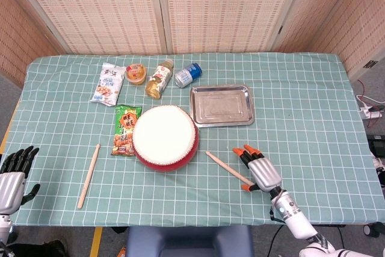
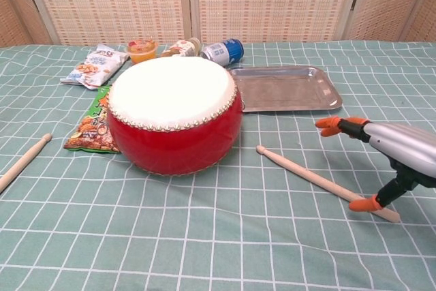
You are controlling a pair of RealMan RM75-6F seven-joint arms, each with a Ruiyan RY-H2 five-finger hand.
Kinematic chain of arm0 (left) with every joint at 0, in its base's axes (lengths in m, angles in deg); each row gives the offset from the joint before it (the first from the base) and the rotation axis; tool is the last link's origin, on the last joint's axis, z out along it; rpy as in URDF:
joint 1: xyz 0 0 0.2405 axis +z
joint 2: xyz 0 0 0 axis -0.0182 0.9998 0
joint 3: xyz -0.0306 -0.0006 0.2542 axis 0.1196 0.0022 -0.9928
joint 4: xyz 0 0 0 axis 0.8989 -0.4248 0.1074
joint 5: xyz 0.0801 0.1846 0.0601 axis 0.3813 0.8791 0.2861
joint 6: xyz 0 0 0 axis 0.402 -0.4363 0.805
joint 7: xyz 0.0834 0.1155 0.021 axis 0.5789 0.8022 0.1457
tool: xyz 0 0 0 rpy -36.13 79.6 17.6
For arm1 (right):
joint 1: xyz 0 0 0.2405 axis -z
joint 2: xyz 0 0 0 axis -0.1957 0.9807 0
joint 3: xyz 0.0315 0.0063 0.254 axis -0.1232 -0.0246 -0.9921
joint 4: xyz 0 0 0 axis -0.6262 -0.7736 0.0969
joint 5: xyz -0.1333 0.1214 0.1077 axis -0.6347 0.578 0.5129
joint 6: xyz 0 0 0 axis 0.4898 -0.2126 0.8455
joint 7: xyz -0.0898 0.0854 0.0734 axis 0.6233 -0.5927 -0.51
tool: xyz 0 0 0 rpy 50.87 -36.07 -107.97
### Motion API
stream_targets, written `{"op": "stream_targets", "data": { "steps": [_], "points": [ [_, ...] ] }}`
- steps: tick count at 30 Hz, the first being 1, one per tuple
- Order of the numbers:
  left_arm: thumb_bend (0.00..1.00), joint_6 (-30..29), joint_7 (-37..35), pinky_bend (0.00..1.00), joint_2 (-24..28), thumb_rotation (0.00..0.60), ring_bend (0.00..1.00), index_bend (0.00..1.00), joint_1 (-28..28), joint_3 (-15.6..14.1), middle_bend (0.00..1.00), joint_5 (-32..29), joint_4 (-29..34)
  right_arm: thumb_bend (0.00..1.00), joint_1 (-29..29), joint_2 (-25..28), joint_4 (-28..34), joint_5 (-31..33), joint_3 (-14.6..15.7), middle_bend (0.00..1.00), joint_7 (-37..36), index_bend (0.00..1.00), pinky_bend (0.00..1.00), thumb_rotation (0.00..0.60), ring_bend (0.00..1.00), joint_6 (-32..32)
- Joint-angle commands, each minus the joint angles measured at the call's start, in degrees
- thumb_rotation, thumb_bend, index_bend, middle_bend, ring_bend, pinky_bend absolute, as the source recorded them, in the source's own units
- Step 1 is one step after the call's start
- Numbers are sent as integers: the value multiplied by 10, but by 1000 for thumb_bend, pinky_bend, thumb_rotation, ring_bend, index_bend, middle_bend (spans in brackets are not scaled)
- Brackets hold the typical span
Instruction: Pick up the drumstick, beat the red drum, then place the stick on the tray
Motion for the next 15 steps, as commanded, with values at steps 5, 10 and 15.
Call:
{"op": "stream_targets", "data": {
  "steps": [5, 10, 15],
  "points": [
    [257, 1, -5, 70, -1, 600, 19, 30, 1, -1, 26, -1, -5, 0, -5, -22, -59, 14, -3, 115, 11, 81, 145, 600, 22, 7],
    [256, 2, -6, 70, -3, 600, 19, 30, 1, -1, 26, -1, -7, 0, -6, -23, -93, 39, -17, 115, 14, 84, 145, 600, 22, 5],
    [257, 0, -6, 70, -2, 600, 20, 30, 1, 0, 26, 0, -7, 0, -9, -10, -91, 54, -33, 115, 4, 107, 145, 600, 21, 10]
  ]
}}
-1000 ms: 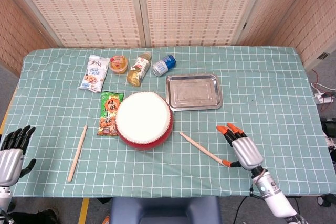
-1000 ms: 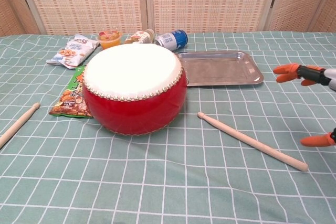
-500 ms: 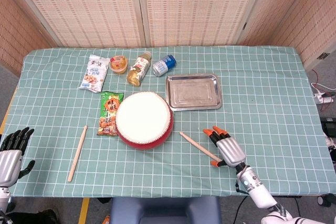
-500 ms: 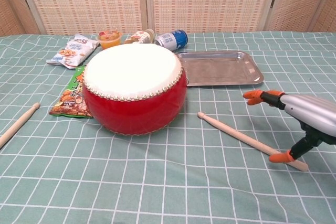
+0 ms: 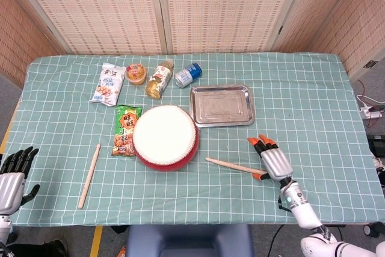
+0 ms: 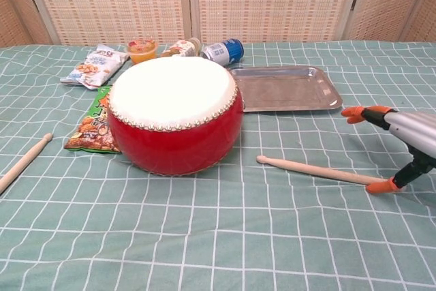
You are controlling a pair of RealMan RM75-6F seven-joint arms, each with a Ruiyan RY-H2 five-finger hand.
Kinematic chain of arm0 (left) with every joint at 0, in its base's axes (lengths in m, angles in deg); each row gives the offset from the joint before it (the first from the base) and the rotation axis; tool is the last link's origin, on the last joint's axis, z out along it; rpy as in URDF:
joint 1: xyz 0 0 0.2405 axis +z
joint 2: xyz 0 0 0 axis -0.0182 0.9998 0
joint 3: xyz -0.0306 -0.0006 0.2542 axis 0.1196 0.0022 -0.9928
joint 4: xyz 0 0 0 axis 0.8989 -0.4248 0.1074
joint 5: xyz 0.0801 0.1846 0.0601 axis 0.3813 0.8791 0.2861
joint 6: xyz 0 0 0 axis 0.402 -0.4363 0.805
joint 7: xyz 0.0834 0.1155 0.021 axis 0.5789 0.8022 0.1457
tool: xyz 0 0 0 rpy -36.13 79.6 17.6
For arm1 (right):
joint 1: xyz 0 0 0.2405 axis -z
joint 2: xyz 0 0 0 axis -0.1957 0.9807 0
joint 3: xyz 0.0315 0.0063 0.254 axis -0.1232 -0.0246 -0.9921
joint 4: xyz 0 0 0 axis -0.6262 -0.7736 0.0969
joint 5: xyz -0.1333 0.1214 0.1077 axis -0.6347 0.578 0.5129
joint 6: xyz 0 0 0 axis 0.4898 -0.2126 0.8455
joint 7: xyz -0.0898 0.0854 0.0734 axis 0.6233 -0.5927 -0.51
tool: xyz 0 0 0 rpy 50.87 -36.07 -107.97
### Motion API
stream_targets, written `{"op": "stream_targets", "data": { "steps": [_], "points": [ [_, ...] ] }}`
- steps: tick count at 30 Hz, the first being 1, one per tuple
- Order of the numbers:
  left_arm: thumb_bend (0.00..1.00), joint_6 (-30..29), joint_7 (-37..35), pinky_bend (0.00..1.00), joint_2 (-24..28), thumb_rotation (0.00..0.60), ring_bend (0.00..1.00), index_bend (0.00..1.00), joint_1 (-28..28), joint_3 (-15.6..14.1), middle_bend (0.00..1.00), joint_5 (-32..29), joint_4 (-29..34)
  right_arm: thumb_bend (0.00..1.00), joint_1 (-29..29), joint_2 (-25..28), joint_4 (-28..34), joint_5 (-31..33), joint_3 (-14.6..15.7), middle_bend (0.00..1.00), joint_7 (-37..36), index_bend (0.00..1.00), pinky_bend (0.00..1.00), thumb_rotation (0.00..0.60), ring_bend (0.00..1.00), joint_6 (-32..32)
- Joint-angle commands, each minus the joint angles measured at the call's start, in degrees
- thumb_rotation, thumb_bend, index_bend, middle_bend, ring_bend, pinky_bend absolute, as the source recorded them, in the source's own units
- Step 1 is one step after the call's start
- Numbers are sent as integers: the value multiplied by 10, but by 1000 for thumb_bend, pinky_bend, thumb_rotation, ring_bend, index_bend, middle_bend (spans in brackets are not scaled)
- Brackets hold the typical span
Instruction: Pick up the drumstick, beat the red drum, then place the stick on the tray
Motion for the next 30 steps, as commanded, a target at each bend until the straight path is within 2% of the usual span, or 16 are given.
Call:
{"op": "stream_targets", "data": {
  "steps": [1, 6, 10, 15, 19, 26, 30],
  "points": [
    [258, -1, 1, 70, 1, 600, 20, 30, 0, 0, 26, 0, 0, 0, -3, 14, 20, 4, -6, 115, -15, 116, 145, 600, 22, 2],
    [257, -3, 2, 70, 2, 600, 19, 30, 2, 1, 26, -1, 3, 0, -13, 59, 113, 3, -6, 115, -71, 190, 145, 600, 23, -20],
    [257, -2, 3, 70, 3, 600, 19, 30, 1, 0, 26, 1, 5, 10, -27, 61, 129, 8, -13, 115, -72, 269, 145, 600, 27, -33],
    [257, -5, 2, 70, 5, 600, 19, 30, 2, -1, 26, 3, 6, 110, -59, 35, 116, 30, -33, 115, -71, 424, 145, 600, 27, -64],
    [257, -5, -2, 70, 5, 600, 20, 33, 5, -2, 26, 2, 3, 128, -85, 8, 94, 50, -43, 115, -50, 473, 145, 600, 27, -92],
    [256, -1, -10, 70, 5, 600, 19, 40, 8, -4, 26, -4, -5, 155, -119, -34, 47, 73, -52, 115, -25, 493, 145, 600, 27, -119],
    [256, 0, -14, 70, 4, 600, 19, 40, 9, -4, 26, -5, -9, 183, -127, -40, 35, 85, -51, 115, -15, 493, 145, 600, 27, -130]
  ]
}}
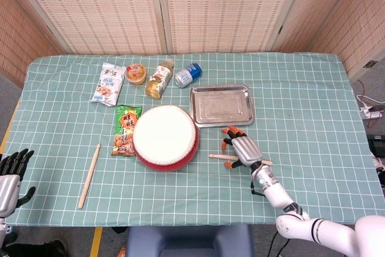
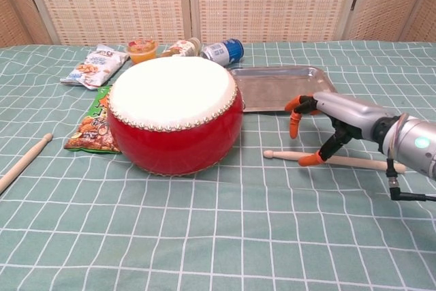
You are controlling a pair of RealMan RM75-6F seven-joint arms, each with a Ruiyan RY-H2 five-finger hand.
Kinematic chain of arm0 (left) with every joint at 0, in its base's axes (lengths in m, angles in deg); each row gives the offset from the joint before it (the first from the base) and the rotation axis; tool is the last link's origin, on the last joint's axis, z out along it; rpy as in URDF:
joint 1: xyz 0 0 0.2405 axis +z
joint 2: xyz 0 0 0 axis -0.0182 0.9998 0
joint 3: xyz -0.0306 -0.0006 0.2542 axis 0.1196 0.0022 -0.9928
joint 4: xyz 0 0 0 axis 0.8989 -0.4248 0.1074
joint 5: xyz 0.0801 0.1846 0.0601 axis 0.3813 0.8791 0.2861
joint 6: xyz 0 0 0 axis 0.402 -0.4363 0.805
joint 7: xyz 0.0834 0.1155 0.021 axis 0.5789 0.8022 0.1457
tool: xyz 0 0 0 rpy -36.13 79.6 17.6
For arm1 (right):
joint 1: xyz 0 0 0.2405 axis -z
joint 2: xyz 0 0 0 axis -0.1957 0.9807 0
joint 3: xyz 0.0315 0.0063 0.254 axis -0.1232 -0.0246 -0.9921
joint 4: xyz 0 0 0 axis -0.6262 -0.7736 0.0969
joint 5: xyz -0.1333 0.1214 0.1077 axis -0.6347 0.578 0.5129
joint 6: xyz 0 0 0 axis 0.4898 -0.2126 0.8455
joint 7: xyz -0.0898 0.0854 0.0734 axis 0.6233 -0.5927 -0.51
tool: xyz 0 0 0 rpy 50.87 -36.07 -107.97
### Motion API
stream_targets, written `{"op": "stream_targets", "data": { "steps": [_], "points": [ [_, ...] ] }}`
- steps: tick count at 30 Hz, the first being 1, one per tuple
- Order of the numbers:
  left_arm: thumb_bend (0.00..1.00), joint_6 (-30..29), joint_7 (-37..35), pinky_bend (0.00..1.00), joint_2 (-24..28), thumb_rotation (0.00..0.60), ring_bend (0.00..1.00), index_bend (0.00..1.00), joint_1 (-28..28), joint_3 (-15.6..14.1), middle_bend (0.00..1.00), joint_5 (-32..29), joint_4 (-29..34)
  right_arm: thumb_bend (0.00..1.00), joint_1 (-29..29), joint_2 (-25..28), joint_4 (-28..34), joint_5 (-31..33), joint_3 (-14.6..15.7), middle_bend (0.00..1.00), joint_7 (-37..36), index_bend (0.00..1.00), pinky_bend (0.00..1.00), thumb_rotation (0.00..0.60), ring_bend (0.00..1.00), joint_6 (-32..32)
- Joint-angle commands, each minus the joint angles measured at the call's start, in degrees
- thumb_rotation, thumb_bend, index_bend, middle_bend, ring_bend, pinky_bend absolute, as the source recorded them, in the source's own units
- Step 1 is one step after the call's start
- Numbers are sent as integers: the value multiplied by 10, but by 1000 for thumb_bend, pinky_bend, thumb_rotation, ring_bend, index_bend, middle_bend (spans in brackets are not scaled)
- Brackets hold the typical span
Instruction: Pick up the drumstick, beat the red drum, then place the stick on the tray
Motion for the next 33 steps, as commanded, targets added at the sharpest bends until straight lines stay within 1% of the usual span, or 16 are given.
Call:
{"op": "stream_targets", "data": {
  "steps": [1, 7, 16, 22, 26, 29, 33],
  "points": [
    [256, 1, -1, 70, -1, 600, 19, 40, 0, 0, 26, -1, -2, 190, -5, -4, -7, 9, 1, 115, 8, 494, 145, 600, 27, -7],
    [257, 3, -4, 71, -3, 600, 20, 40, 0, 0, 26, 1, -5, 266, -8, -5, -12, 23, 5, 115, 17, 498, 145, 600, 27, -14],
    [256, 3, -7, 70, -6, 600, 19, 40, 0, 0, 26, 0, -10, 291, -9, -3, -12, 31, 16, 115, 35, 505, 145, 600, 27, -13],
    [257, 4, -8, 70, -7, 600, 19, 40, 0, 0, 26, 0, -12, 296, -10, -13, -30, 30, 25, 115, 47, 521, 145, 600, 27, -11],
    [258, 5, -9, 70, -7, 600, 19, 40, 1, 0, 26, 0, -13, 319, -11, -21, -39, 28, 28, 115, 43, 543, 145, 600, 27, -11],
    [256, 4, -11, 70, -7, 600, 20, 40, 2, -1, 26, -1, -14, 364, -9, -24, -42, 23, 28, 115, 34, 587, 145, 600, 30, -3],
    [257, 1, -13, 70, -5, 600, 19, 40, 5, 0, 27, -2, -15, 389, -1, -11, -22, 16, 24, 115, 9, 626, 145, 600, 35, 14]
  ]
}}
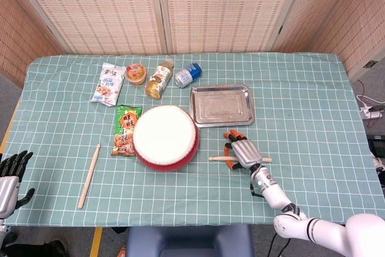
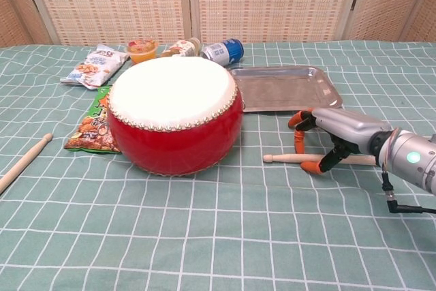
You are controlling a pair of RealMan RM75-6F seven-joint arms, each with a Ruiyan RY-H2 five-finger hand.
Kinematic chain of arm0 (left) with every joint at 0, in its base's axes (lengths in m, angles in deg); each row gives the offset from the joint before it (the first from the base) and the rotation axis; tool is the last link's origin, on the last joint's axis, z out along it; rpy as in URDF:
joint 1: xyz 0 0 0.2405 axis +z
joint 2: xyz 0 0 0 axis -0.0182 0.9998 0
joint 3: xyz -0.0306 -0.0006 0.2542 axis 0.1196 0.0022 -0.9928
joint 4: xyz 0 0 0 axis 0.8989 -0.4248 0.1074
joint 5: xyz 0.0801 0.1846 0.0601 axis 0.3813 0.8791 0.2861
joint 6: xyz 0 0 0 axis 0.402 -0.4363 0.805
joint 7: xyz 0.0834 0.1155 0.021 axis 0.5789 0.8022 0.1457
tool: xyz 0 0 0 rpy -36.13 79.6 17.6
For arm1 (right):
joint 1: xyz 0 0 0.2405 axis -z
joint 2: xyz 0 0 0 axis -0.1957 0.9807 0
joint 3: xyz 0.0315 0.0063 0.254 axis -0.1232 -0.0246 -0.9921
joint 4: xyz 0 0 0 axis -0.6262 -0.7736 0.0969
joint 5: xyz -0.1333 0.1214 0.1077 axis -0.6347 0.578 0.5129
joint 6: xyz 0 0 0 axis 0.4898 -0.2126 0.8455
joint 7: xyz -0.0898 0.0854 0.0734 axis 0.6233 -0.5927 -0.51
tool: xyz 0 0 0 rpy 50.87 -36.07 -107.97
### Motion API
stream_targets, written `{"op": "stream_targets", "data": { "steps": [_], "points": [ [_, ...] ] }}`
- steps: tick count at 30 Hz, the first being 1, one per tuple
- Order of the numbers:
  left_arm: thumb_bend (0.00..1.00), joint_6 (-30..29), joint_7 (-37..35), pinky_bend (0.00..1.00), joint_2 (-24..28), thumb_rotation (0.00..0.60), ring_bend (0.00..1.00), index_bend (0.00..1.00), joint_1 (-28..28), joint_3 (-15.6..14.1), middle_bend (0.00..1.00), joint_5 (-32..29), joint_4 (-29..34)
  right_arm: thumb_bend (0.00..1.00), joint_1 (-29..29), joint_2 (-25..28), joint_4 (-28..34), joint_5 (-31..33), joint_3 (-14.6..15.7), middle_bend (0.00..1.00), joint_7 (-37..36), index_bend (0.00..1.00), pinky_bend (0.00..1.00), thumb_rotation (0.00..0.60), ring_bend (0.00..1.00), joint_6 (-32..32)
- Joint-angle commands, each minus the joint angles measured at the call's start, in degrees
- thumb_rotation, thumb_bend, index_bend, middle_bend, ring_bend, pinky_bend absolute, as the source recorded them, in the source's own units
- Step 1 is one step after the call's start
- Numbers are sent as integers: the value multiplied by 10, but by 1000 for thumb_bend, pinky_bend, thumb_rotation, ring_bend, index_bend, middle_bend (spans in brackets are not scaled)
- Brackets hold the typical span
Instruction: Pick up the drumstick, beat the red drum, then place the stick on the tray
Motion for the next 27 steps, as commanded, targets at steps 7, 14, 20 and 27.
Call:
{"op": "stream_targets", "data": {
  "steps": [7, 14, 20, 27],
  "points": [
    [257, -6, 2, 70, 5, 600, 20, 40, 3, 0, 26, 4, 4, 390, 44, 77, 104, -14, -27, 117, -135, 642, 145, 600, 42, 63],
    [256, -13, 16, 70, 12, 600, 20, 40, 1, -2, 26, 17, 24, 402, 86, 127, 138, -8, -67, 148, -412, 656, 145, 600, 60, 73],
    [257, -16, 26, 70, 19, 600, 19, 40, 1, -3, 26, 22, 39, 403, 98, 134, 104, -21, -83, 170, -665, 653, 145, 600, 77, 31],
    [257, -18, 32, 70, 26, 600, 19, 40, 3, -5, 26, 23, 50, 402, 78, 113, -1, -133, -44, 189, -941, 619, 147, 600, 110, 34]
  ]
}}
